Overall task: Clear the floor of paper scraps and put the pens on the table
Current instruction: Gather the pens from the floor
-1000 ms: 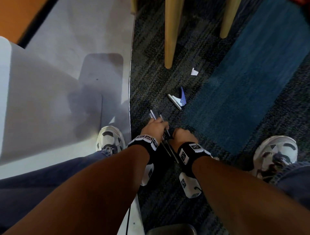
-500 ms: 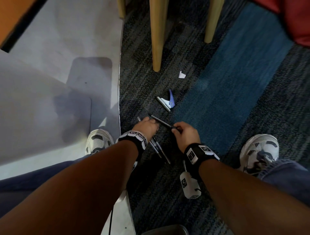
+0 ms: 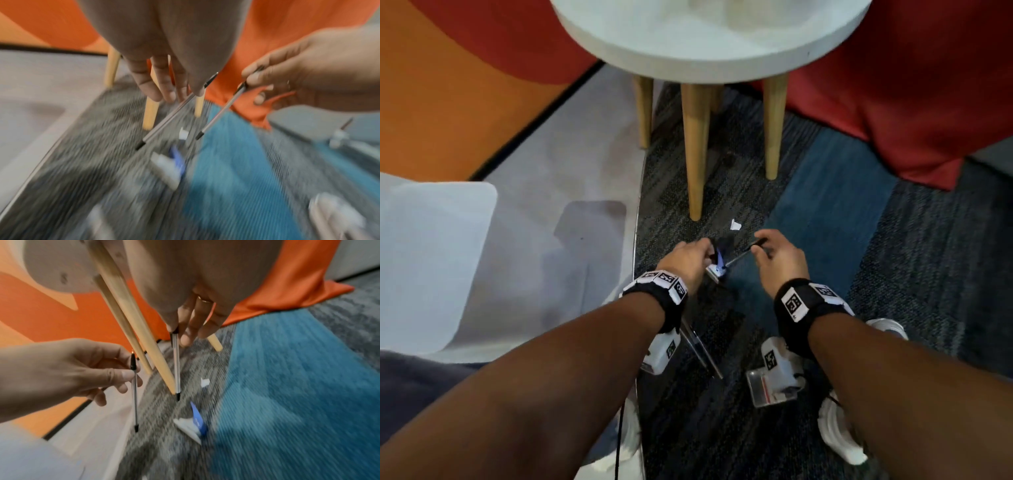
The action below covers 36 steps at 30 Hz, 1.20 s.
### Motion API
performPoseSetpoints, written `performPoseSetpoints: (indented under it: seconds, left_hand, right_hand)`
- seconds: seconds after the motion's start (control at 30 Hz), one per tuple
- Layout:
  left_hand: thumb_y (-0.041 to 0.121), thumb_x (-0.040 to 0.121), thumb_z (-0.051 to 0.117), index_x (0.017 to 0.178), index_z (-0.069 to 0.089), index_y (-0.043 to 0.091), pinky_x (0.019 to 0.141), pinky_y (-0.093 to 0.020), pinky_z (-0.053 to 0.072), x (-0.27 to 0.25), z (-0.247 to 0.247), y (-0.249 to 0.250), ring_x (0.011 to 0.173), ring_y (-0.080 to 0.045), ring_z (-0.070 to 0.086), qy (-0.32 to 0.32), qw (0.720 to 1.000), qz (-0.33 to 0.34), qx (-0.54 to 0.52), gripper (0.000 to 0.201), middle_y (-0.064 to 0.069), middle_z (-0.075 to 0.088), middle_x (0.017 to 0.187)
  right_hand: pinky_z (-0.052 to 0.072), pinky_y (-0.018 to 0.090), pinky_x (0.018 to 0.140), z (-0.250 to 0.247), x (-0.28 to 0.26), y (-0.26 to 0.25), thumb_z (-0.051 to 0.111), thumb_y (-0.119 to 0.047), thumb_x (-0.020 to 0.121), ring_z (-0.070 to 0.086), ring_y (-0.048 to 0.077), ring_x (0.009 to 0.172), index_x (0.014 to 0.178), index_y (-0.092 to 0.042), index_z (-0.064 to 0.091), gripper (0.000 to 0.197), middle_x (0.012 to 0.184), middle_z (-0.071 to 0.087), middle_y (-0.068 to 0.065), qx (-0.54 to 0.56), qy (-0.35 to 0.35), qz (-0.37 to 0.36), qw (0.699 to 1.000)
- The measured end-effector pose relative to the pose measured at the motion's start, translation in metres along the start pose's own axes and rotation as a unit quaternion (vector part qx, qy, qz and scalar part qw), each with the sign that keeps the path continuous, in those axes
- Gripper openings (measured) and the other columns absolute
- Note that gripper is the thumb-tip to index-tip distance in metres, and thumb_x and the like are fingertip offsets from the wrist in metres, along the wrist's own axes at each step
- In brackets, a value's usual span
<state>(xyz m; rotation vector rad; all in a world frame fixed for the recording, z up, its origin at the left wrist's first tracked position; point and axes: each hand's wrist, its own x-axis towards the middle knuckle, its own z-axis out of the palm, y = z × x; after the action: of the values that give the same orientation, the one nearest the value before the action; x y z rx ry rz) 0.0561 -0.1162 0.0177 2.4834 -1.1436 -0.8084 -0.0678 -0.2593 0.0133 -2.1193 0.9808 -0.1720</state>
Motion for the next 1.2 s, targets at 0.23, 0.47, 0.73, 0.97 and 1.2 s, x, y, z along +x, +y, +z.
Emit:
performPoseSetpoints:
  seconds: [0.23,0.47,0.73,0.97,1.2]
  left_hand:
    - [0.028,0.094,0.055,0.106,0.055,0.020,0.074,-0.024,0.041,-0.023,-0.099,0.064,0.090,-0.020,0.062,0.155,0.983,0.012,-0.097,0.014,0.003,0.068,0.096]
    - [0.030,0.088,0.064,0.093,0.058,0.024,0.074,-0.027,0.049,-0.037,-0.204,0.116,0.083,-0.017,0.065,0.298,0.935,0.073,-0.177,0.010,0.007,0.065,0.080]
    - [0.028,0.086,0.067,0.082,0.056,0.029,0.062,-0.025,0.052,-0.041,-0.318,0.177,0.064,-0.011,0.066,0.396,0.856,0.163,-0.290,0.012,0.003,0.073,0.074]
    - [0.033,0.084,0.067,0.085,0.059,0.030,0.073,-0.038,0.057,-0.001,-0.358,0.203,0.070,-0.017,0.068,0.446,0.848,0.142,-0.248,0.009,0.004,0.073,0.076]
    - [0.035,0.084,0.069,0.092,0.063,0.028,0.076,-0.034,0.055,0.033,-0.352,0.198,0.078,-0.018,0.067,0.423,0.880,0.080,-0.200,0.012,0.005,0.070,0.078]
  right_hand:
    - [0.053,0.045,0.077,-0.079,0.009,-0.086,0.055,-0.022,0.094,0.065,0.028,0.078,0.115,-0.031,0.044,0.025,0.097,0.063,-0.004,0.049,0.088,-0.108,0.989]
    - [0.048,0.031,0.078,-0.153,0.009,-0.174,0.055,-0.016,0.093,0.063,0.023,0.085,0.120,-0.023,0.047,0.029,0.097,0.060,-0.003,0.087,0.154,-0.233,0.956]
    - [0.051,0.038,0.078,-0.245,0.036,-0.259,0.053,-0.017,0.092,0.063,0.019,0.079,0.117,-0.024,0.051,0.026,0.087,0.057,-0.007,0.155,0.284,-0.296,0.899]
    - [0.044,0.026,0.074,-0.271,0.067,-0.284,0.052,-0.011,0.093,0.055,0.009,0.074,0.117,-0.022,0.052,0.026,0.074,0.051,-0.015,0.098,0.283,-0.288,0.910]
    - [0.051,0.039,0.080,-0.256,0.100,-0.281,0.054,-0.021,0.093,0.061,0.026,0.086,0.114,-0.031,0.053,0.023,0.092,0.063,-0.001,0.013,0.228,-0.225,0.947]
